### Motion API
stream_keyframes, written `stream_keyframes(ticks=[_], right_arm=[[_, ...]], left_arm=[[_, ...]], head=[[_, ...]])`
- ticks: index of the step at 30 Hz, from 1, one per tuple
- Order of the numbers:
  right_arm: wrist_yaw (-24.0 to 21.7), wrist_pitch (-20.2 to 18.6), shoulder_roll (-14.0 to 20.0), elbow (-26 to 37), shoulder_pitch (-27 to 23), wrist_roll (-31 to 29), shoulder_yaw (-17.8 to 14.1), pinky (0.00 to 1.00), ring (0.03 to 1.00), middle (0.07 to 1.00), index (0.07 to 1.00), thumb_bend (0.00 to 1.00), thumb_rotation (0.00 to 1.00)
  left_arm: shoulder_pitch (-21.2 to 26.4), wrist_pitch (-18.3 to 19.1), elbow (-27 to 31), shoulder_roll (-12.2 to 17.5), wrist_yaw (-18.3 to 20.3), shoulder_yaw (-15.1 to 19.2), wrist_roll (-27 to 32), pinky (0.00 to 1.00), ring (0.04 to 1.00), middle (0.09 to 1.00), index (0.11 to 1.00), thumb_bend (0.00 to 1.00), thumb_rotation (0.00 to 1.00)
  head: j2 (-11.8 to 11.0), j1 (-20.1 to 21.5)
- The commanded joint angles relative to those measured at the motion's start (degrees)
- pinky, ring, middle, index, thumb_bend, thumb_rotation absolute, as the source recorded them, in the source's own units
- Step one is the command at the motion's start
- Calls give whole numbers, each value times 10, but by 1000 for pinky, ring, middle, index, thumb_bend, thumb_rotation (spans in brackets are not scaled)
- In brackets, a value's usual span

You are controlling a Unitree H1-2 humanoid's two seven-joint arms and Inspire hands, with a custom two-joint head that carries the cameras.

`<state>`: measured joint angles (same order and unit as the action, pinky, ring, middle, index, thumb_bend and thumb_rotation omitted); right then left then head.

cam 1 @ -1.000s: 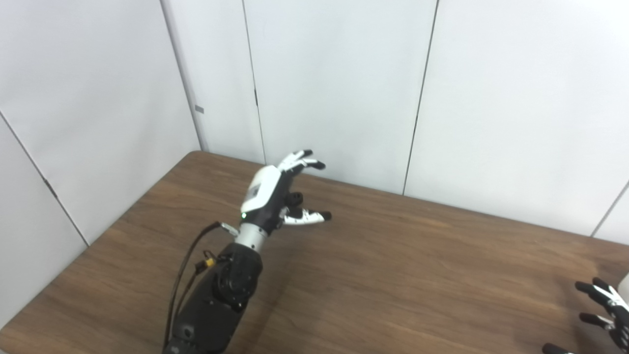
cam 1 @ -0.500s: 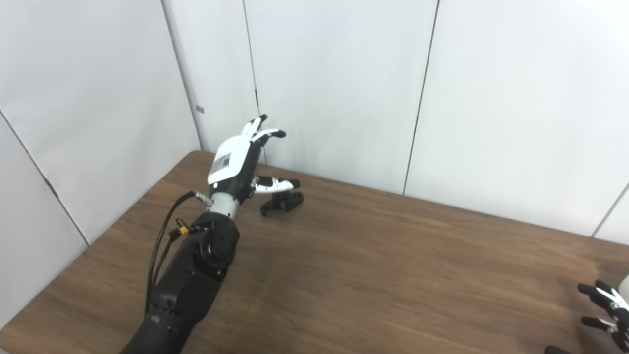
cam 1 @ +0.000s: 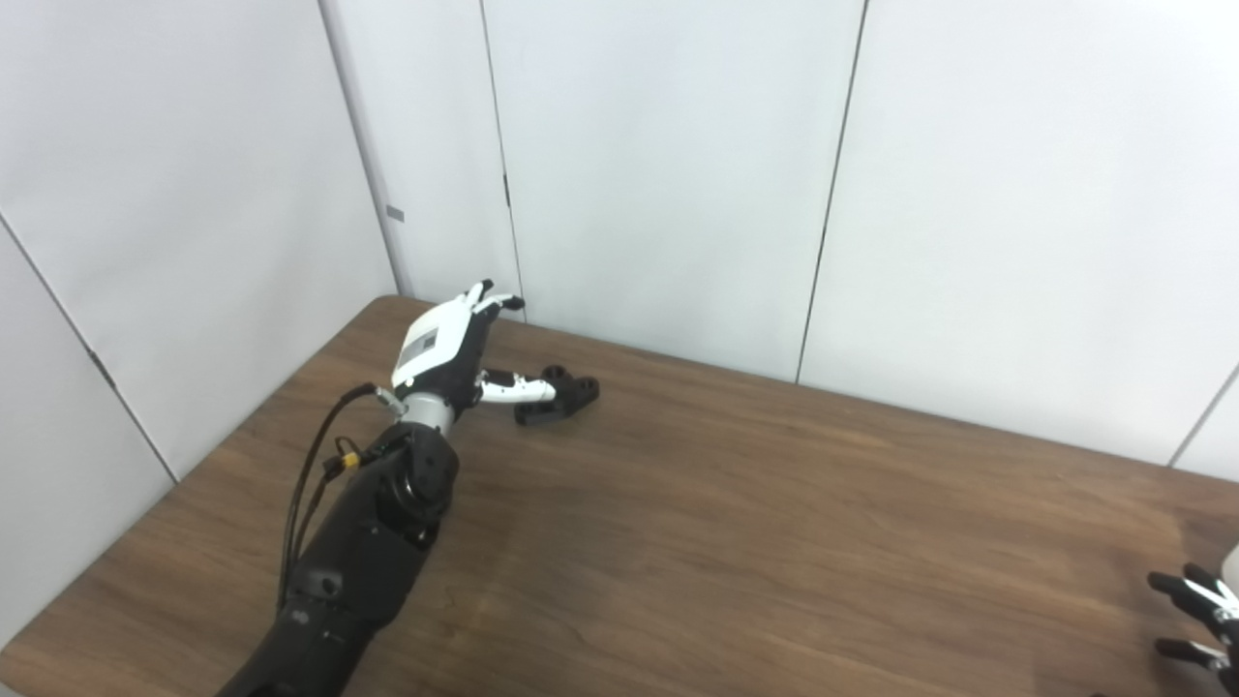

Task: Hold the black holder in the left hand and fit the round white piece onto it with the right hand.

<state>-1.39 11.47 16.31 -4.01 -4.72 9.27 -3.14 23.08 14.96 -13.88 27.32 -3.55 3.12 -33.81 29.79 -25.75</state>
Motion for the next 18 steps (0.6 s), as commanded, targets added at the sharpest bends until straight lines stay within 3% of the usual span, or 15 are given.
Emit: stream_keyframes(ticks=[1,13,18], right_arm=[[0,5,10,17,0,-5,-7,694,879,932,783,788,196],[0,11,9,13,0,-5,-10,674,856,926,781,799,196],[0,15,10,12,-1,-6,-12,661,836,913,770,803,183]], left_arm=[[30,-3,-1,21,-5,-1,3,1000,1000,1000,800,1000,364],[37,21,-50,22,-2,-46,-11,1000,1000,1000,790,1000,428],[37,19,-71,12,-7,-59,-4,1000,1000,1000,798,1000,398]], head=[[2,2],[5,7],[6,4]])
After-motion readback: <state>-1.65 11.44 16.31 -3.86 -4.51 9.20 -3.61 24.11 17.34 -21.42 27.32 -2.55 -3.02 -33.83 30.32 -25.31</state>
